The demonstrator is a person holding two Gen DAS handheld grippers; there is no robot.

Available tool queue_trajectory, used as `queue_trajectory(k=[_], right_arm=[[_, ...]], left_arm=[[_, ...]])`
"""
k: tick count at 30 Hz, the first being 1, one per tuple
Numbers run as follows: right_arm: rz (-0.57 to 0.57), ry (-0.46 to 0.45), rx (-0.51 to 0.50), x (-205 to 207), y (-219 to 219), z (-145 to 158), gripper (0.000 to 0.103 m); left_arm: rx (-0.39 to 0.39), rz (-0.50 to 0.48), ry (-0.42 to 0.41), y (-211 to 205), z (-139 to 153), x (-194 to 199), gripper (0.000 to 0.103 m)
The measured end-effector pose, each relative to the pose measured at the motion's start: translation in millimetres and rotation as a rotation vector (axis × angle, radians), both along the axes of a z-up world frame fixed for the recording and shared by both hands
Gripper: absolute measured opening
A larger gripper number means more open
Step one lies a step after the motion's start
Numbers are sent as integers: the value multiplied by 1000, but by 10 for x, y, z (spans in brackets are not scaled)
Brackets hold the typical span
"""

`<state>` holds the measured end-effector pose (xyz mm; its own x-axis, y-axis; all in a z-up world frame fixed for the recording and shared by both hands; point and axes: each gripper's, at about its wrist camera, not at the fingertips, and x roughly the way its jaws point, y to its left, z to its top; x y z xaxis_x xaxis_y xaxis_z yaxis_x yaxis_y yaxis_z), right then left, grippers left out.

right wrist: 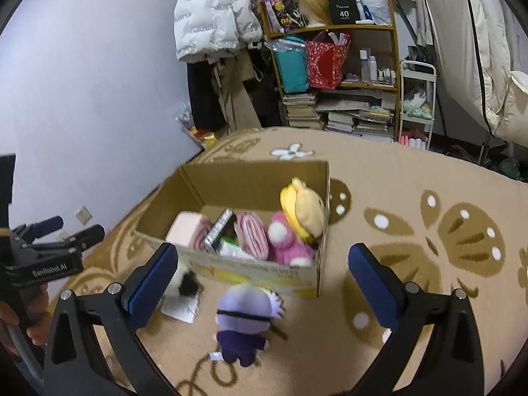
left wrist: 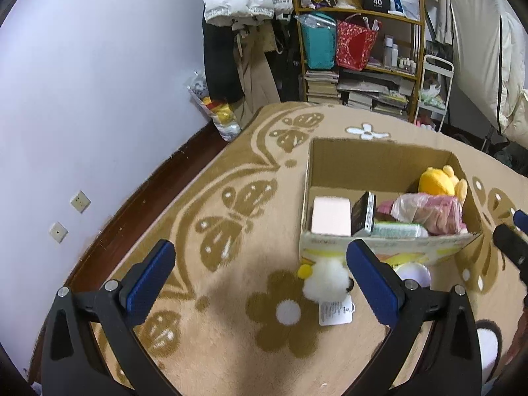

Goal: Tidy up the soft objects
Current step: 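Withdraw both tools from the box toward the pompom and purple doll, then grasp the white pompom plush with the left tool while the right tool grasps the purple doll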

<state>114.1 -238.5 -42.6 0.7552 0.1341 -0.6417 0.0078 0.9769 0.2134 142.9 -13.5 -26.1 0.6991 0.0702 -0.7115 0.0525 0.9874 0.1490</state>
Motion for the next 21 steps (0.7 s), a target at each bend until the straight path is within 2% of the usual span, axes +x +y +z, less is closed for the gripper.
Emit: queue_trajectory(k=[5,11,17,21], right_arm=[[11,36,-3,-38,71,-227,103],[18,85,11,-36,139,-488,103],[18,137,9,14,178,-734,103],[22,164,18,70,172,-866,103]], left_arm=[[-29,-11,42,32,-154,25,102],[-11,-17,98,16,-402,108,102],[-72,-45,170,5,-653,237,102],[-56,-59,198,-71,-808,290,102]])
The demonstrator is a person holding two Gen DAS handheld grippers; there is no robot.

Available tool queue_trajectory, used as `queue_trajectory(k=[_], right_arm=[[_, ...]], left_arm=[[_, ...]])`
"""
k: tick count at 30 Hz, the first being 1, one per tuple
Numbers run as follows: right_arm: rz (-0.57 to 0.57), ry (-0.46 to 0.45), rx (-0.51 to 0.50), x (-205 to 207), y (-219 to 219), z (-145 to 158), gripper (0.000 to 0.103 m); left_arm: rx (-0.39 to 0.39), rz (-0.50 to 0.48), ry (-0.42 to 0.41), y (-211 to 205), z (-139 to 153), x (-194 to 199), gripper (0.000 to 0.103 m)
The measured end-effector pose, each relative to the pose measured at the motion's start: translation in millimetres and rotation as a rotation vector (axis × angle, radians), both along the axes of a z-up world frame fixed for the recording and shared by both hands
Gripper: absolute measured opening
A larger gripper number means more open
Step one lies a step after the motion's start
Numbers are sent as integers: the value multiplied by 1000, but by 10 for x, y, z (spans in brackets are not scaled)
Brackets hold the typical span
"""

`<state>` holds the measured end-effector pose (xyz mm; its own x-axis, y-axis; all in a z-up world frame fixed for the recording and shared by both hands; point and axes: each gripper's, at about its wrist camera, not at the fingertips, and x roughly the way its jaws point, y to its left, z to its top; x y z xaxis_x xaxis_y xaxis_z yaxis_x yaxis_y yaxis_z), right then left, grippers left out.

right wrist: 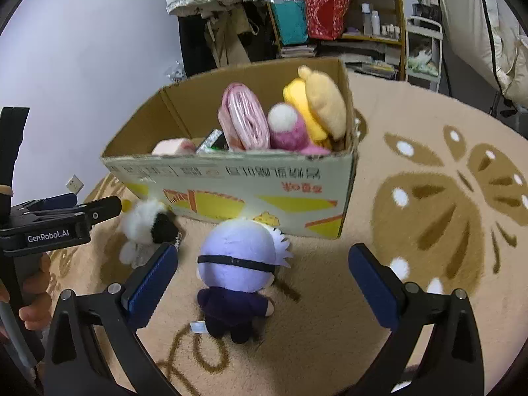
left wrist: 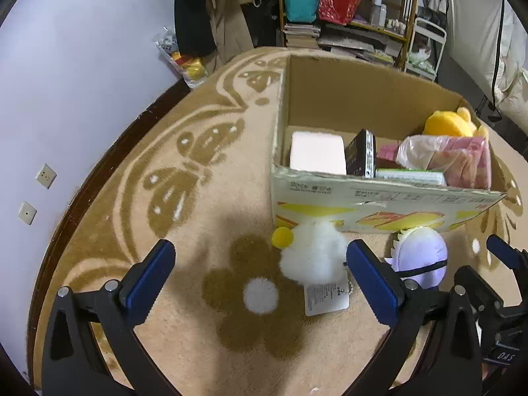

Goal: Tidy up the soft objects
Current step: 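Grasp the white pompom plush with the left tool while the right tool grasps the purple doll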

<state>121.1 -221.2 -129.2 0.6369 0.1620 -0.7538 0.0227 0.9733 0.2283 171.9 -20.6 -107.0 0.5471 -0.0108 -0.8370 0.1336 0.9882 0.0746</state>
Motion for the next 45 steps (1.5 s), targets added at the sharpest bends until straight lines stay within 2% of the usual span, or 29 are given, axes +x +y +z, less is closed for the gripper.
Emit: queue_trajectory(k=[8,17,26,33,34,36,39,42,45], right_arm=[[18,44,-4,116,14,-246,103],[35,35,-54,145,106,-313,103],[43,35,-48,172,163,-316,103],[106,44,-56,188,303,-379,103],[111,48,-62,192,321,-392,102],[115,59,-68,201,344,-415,90],[122,74,-55,202,350,-464,84],[151,83,-40,205,363,-481,70],[168,72,-60,175,429,-473,67]], left_arm=[[6,-8,52,-136,-282,101,102],[20,-24,77,-217,-425,199,102],[-13,-13,109,-181,-552,310,102],[-43,1,147,-129,-646,429,102],[-41,0,145,-123,-643,428,102],[-36,-1,144,-122,-641,448,101],[-36,-9,155,-143,-659,449,98],[-55,-14,166,-154,-665,442,87],[-100,-17,186,-155,-672,439,73]])
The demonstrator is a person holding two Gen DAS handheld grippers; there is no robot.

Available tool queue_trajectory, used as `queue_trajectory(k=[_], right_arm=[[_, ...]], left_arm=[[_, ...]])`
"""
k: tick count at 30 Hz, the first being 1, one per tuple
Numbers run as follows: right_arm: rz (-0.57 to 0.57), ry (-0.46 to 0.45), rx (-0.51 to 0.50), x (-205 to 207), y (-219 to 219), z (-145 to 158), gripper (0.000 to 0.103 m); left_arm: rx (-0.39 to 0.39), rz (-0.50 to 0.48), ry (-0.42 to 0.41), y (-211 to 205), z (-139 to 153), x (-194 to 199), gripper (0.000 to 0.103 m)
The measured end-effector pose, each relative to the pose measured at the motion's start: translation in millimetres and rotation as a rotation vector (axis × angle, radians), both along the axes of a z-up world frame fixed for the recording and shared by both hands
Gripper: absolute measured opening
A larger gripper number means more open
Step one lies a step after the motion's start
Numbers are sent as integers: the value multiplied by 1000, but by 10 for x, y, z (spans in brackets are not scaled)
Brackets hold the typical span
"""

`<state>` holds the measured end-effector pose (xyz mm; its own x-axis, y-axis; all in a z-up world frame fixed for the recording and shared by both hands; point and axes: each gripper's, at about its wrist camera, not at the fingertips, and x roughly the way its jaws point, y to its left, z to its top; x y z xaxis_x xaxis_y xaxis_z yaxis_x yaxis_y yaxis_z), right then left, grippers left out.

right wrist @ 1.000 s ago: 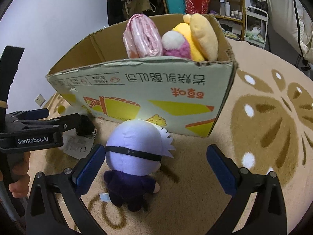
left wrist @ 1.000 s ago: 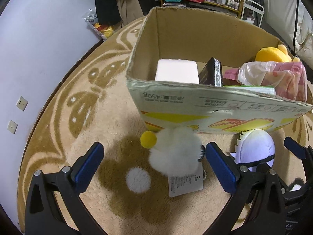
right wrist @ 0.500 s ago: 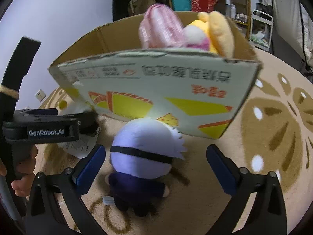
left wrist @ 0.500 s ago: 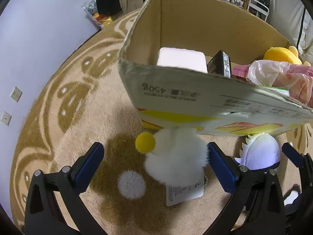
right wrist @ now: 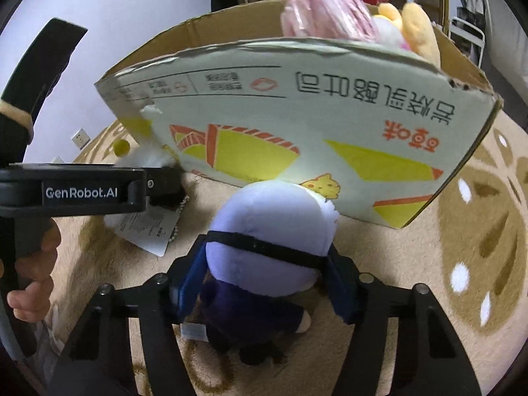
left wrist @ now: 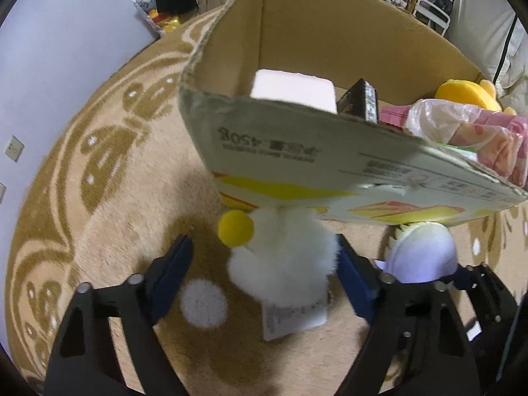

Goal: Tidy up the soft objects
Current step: 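Grasp the white pompom plush with the left tool while the right tool grasps the purple doll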

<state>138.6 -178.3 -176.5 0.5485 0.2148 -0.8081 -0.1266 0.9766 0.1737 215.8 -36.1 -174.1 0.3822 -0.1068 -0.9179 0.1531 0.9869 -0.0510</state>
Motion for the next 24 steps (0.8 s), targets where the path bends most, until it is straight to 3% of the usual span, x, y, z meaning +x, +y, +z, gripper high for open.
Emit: queue_trajectory(k=[2,4,6,17,24], right_arm=[[0,-1,10,12,5,13,66],[-7,-1,22,5,-22,20,66],[-14,-3,24,-15,-45,28,66],[-51,-97,65,-242,-216,343,66],[-68,-188,64,-424,-272,674,66]], left_arm=[[-25,-4,12,-5,1,-28,49],[-74,-16,22,5,11,-79,36],[-126,-31,34,7,34,-124,34],[-58,-5,-57,104,273,-365,31],[10,-22,-178,145,641,-591,31]])
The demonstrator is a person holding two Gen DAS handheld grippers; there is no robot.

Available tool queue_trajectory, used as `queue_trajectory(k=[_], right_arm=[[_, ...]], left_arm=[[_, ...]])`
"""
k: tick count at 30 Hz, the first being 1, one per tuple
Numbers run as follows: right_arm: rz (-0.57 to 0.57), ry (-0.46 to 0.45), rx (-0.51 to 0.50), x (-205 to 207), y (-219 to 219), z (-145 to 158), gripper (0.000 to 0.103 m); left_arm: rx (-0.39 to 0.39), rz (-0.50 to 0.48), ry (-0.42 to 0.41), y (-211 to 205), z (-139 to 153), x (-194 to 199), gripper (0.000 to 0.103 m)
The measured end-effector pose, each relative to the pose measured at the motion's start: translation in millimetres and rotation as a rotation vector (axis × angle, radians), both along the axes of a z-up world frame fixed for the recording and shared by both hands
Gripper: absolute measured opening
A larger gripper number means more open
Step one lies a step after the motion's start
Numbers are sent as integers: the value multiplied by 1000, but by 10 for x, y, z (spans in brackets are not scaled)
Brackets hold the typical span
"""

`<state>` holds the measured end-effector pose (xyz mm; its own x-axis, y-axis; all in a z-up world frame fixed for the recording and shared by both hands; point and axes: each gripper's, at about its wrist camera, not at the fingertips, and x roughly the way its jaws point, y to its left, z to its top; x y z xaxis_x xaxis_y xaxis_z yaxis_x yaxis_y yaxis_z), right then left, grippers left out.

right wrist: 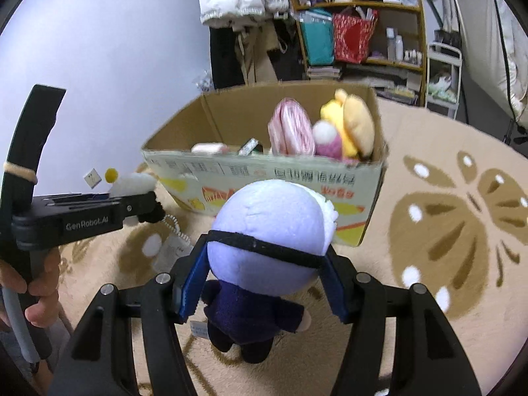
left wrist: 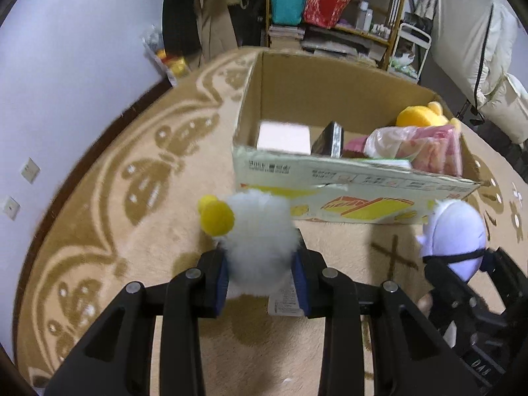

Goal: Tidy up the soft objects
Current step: 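Grasp the white pompom plush with the left tool while the right tool grasps the purple doll, then carry the pompom plush and purple doll into the box and release both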

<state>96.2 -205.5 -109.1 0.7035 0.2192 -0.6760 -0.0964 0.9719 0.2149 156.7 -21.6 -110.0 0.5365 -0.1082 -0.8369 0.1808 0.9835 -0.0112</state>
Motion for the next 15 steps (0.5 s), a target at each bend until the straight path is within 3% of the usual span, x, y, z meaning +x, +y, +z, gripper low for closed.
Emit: queue_trajectory(k=[15], right_arm=[[-16,-135,-6,-99,-45,605,66]], left_arm=[[31,6,-201,47,748,-126,31]])
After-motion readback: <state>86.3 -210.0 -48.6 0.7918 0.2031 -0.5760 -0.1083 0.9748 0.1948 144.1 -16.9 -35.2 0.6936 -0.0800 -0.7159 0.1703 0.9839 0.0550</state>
